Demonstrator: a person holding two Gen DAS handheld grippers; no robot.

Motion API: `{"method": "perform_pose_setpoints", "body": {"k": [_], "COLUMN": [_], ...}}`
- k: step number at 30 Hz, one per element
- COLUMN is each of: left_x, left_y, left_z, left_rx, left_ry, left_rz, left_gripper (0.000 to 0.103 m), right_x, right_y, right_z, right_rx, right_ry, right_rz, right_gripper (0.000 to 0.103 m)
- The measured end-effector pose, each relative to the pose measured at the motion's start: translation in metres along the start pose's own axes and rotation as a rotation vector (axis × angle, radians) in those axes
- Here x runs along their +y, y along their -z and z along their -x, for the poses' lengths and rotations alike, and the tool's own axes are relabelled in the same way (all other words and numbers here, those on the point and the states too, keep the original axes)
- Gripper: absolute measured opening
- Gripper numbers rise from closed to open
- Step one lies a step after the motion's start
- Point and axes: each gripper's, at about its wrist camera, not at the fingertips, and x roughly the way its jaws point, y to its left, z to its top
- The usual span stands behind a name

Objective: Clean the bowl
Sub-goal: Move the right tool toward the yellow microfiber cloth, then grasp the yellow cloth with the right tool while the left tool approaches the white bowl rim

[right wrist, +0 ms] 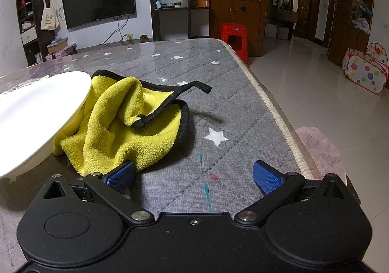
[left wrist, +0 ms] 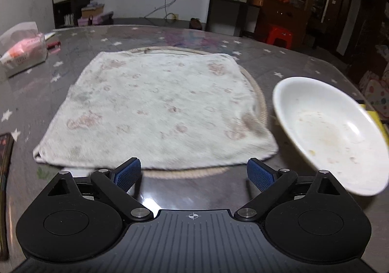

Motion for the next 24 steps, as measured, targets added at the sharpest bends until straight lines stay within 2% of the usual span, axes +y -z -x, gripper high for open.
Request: {"method": "perform_pose_setpoints", "body": {"k": [7,11,15,17,21,24], "left_x": [-0.021,-0.039,-0.060,-0.067,-0.081,-0.087], "left_y": [-0.001,-0.003,-0.004,-0.004,-0.005,-0.005], "left_z": [0.016,0.024,0.029,0.030,0.027,0.022], "left_rx": [0.015,0.031,0.040,0.041,0.061,0.092], "left_ry": [0.039,0.108,0.135,0.143,0.141,0.145], "left_rz": [-0.005,-0.005,-0.039,-0.050,-0.055,-0.036], "left_gripper": [0.095,0.095,0.094,0.094,0.091,0.088], "right_x": [-0.016,-0.015,-0.008,0.002,0.011,0.020], "right_y": [-0.007,-0.019,-0.032,-0.037,-0.048,-0.054], "right_z": [0.016,0.035,0.044,0.044,0.030,0.022], "right_rx": [0.001,-0.043,-0.078,-0.083,-0.080,-0.067], "right_ry": [-0.075,-0.100,-0.125,-0.148,-0.190,-0.216], "right_rz": [-0.041,-0.001,0.040,0.042,0.045,0.058], "right_gripper": [0.103,0.103,0.102,0.095,0.088,0.076]}}
